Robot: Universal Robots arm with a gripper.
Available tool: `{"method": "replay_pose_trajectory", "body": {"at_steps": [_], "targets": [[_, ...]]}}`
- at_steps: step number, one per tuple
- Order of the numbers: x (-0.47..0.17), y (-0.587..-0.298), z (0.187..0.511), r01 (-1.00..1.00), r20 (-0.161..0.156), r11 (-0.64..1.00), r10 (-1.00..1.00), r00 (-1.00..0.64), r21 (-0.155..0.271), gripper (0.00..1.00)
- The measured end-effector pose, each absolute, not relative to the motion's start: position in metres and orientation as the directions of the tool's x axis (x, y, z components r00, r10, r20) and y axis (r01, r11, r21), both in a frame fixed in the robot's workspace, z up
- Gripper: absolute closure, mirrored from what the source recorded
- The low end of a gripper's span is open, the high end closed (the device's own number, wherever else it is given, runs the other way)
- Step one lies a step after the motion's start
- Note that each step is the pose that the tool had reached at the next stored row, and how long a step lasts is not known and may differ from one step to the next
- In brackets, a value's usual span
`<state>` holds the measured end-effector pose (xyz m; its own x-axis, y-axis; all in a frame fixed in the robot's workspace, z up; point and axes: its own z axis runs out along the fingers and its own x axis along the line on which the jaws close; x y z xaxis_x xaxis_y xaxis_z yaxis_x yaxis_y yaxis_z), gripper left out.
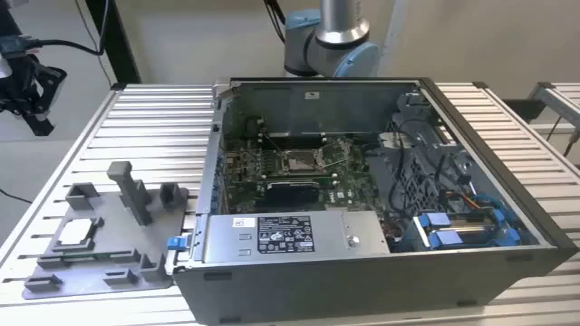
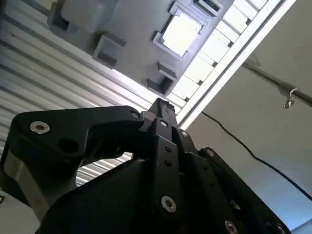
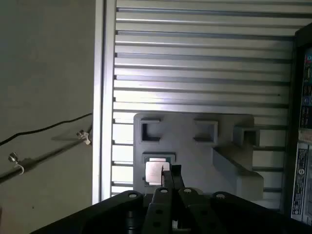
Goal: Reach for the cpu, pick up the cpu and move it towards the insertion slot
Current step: 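Reach for the cpu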
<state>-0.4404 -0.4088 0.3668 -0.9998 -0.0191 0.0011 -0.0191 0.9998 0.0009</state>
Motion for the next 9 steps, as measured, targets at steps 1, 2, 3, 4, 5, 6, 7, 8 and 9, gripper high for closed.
{"method": "replay_pose_trajectory", "body": {"at_steps": [1, 2, 3, 4, 5, 6, 7, 8, 9], "targets": [[-0.4404, -0.4088, 0.3669, -0.019, 0.001, 1.0, -0.019, -1.0, 0.001, 1.0], [-0.4405, -0.4087, 0.3669, -0.019, 0.001, 1.0, -0.019, -1.0, 0.001, 1.0], [-0.4405, -0.4089, 0.3669, -0.019, 0.001, 1.0, -0.019, -1.0, 0.001, 1.0], [-0.4405, -0.4089, 0.3669, -0.019, 0.001, 1.0, -0.019, -1.0, 0.001, 1.0], [-0.4405, -0.4088, 0.3669, -0.019, 0.001, 1.0, -0.019, -1.0, 0.001, 1.0], [-0.4406, -0.4088, 0.3669, -0.019, 0.001, 1.0, -0.019, -1.0, 0.001, 1.0], [-0.4406, -0.4088, 0.3669, -0.019, 0.001, 1.0, -0.019, -1.0, 0.001, 1.0], [-0.4406, -0.4088, 0.3669, -0.019, 0.001, 1.0, -0.019, -1.0, 0.001, 1.0], [-0.4406, -0.4088, 0.3669, -0.019, 0.001, 1.0, -0.019, -1.0, 0.001, 1.0]]}}
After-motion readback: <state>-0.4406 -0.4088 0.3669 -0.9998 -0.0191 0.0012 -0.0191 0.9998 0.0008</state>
